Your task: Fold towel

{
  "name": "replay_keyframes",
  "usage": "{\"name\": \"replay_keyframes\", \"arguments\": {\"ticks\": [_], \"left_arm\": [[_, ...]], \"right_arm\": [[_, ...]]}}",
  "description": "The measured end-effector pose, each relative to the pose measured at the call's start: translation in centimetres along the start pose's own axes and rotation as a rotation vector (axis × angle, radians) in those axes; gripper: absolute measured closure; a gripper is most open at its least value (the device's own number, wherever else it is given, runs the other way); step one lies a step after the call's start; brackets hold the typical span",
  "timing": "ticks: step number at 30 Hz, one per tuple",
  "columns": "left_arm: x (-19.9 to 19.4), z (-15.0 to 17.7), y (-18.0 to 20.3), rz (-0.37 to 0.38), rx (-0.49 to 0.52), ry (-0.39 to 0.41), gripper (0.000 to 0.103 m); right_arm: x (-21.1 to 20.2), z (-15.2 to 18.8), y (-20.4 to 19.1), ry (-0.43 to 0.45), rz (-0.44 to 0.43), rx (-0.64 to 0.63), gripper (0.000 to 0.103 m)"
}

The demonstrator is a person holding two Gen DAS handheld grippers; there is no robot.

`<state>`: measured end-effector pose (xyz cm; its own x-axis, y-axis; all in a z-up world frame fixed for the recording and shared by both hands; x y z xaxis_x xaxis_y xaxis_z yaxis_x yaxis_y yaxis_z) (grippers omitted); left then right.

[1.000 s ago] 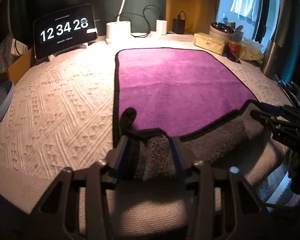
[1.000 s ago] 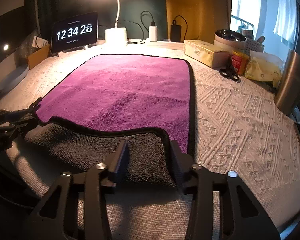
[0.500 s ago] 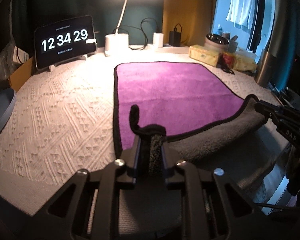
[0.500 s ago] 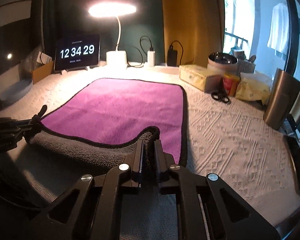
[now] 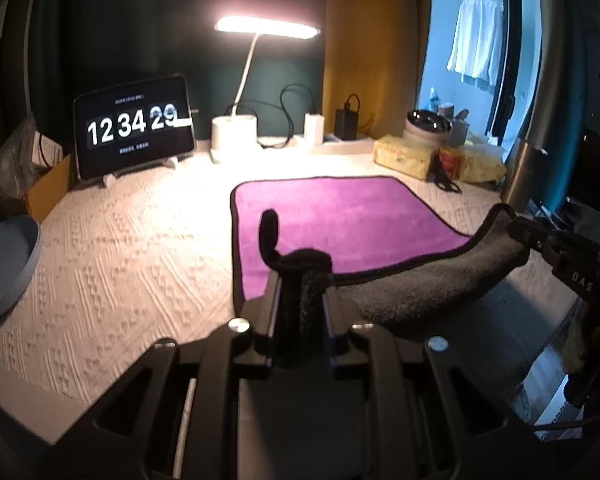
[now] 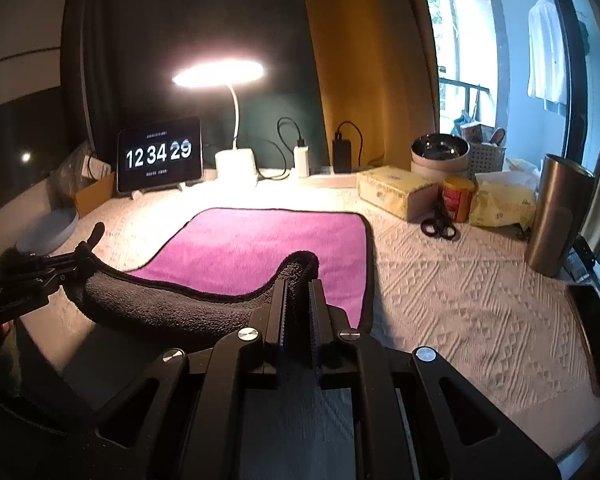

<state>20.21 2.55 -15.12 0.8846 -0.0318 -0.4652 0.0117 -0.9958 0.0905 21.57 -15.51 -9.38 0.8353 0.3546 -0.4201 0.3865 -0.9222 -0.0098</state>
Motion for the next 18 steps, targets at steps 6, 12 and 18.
{"name": "replay_keyframes", "arguments": {"ticks": [6,12,18], "left_arm": [[0.4,-2.1,-0.3,0.002,-0.002,0.039,0.085],[1.2,-4.2,-0.7,0.002,-0.006,0.073,0.085],[2.6,-5.8,-1.1,0.000,-0.007,0.090,0.085]], "right_arm": [[0.8,-1.4,0.2,0.023,0.004,0.008,0.092],[1.9,-3.0,0.7,0.054,0.009,0.009,0.092],[3.1,-4.4,1.0,0.080,0.012,-0.005,0.092]]}}
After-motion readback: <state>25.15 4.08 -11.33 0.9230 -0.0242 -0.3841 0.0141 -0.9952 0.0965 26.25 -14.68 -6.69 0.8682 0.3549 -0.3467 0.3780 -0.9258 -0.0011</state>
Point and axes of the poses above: each gripper's, at about its wrist camera, not at the fingertips, and x roughly the way its jaws point, y to its right, z to its underside, the point moved 10 cm from there along x, roughly the way its jaws point, and after that the axes turned 8 degrees about y, right-handed, at the moved point
